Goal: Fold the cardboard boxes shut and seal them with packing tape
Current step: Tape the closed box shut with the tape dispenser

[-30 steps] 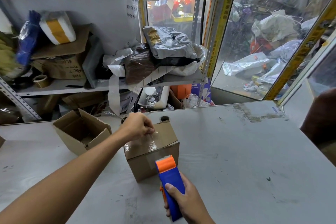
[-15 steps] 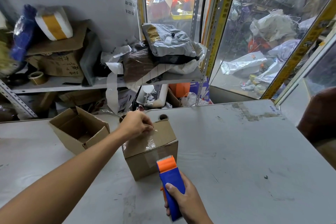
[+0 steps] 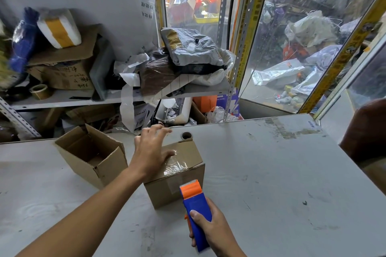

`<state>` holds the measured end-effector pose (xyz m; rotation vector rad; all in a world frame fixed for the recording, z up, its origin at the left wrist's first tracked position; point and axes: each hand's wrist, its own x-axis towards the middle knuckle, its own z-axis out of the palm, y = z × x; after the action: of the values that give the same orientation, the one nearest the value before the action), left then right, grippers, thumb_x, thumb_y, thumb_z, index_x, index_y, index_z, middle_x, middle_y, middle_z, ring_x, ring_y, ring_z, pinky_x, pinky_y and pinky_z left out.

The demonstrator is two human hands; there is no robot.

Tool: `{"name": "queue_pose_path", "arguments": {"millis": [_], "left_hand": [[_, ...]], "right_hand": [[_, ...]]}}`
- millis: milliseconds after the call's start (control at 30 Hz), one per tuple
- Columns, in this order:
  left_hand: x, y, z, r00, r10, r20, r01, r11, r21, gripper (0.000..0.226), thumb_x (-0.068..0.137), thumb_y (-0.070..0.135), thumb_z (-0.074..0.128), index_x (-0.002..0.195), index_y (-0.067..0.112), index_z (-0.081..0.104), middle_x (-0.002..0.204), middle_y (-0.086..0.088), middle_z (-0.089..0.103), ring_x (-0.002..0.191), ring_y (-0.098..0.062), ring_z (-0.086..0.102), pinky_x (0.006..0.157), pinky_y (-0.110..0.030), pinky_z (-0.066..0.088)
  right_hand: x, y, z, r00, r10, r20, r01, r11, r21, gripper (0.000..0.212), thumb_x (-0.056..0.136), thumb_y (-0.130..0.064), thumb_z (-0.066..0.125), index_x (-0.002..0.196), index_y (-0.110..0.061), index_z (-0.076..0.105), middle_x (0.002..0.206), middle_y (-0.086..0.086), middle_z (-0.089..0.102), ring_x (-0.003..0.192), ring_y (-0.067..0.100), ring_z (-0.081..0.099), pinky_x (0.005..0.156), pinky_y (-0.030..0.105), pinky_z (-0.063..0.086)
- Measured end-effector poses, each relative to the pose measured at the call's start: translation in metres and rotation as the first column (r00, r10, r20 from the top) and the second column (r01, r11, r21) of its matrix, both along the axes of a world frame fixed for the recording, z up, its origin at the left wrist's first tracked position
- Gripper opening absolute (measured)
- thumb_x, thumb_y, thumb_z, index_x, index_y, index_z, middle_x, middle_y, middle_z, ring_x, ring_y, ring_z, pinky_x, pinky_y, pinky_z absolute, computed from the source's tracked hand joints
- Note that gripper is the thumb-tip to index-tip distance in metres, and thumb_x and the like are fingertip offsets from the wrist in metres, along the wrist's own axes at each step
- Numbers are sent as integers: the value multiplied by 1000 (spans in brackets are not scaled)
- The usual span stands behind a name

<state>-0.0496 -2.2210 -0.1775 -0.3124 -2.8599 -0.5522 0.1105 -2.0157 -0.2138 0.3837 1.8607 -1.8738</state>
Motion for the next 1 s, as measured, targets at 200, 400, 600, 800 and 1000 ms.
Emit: {"name": "queue_pose_path", "arguments": {"millis": [200,400,600,800,1000], "left_hand": [[15,6,-11,962,-255,-96,248,966,-77,27,93,42,50,101,27,71,118,6,69,117,-22,58,91,-49,46],[34,5,-20,959,-252,127,279,916,-287,76,81,79,43,136,27,49,155,3,39,148,-32,30,116,-67,24],[31,5,-23,957,-281,74,289,897,-333,70,85,71,44,137,24,47,150,-2,44,139,-29,38,105,-56,39],[33,3,-25,948,-315,47,312,892,-326,67,86,69,48,136,24,47,148,-1,46,138,-28,39,105,-51,40],[35,3,-23,945,-324,48,322,894,-313,67,86,69,46,136,25,48,147,0,47,137,-26,39,105,-48,39]], "right_hand": [[-1,-1,1,1000,2,-13,-2,1000,9,40,92,-28,67,128,-24,49,99,20,70,64,24,69,60,36,61],[-4,-1,3,1000,-8,-14,8,1000,11,31,93,-29,66,120,-30,51,96,13,71,63,19,70,59,32,61],[-5,-4,2,1000,4,-10,-4,1000,14,35,94,-29,64,126,-24,50,98,17,70,63,20,70,59,32,61],[4,4,1,999,48,11,-48,999,16,35,94,-29,64,125,-21,50,98,21,69,62,22,69,60,34,60],[7,5,6,998,52,22,-52,999,14,29,95,-29,63,121,-27,51,102,15,72,66,25,70,63,36,62]]}}
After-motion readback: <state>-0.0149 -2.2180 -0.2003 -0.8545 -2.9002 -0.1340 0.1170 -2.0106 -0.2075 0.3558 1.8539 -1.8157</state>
